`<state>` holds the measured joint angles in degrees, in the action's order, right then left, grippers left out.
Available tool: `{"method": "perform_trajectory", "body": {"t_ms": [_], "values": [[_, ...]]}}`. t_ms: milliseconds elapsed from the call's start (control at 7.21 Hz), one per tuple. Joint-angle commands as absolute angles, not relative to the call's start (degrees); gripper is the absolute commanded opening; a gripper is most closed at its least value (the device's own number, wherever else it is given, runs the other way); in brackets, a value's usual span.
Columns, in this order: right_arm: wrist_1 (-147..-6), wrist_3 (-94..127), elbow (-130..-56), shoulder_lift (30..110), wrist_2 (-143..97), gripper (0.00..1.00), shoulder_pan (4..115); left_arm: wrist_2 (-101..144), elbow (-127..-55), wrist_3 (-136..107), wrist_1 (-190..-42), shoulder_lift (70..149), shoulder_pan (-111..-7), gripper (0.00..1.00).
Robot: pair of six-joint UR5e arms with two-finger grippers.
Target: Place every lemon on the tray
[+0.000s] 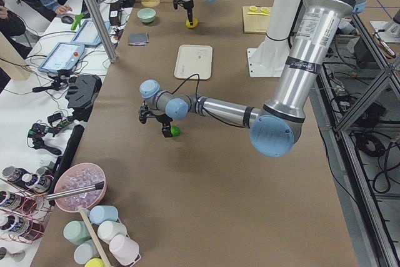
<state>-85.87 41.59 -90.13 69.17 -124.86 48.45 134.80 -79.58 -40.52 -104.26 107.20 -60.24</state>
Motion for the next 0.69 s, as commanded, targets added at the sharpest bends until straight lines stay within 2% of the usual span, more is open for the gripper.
{"method": "perform_trajectory", "body": {"t_ms": [0, 277, 416, 554], "values": [[-85.87, 41.57, -89.12, 68.56, -124.8, 0.87, 48.16, 134.56, -78.93, -41.39, -105.56, 107.05, -59.77, 0.91], [-85.96, 41.66, -88.59, 68.47, -124.89, 0.57, 47.81, 134.39, -78.84, -43.75, -108.17, 106.79, -58.63, 0.82], [-85.96, 41.66, -88.59, 68.38, -124.89, 0.45, 47.81, 133.43, -78.92, -43.94, -108.72, 106.61, -58.28, 0.62], [-85.87, 41.66, -88.94, 68.12, -125.15, 0.4, 47.81, 133.42, -78.84, -42.9, -108.81, 106.26, -58.18, 0.38]]}}
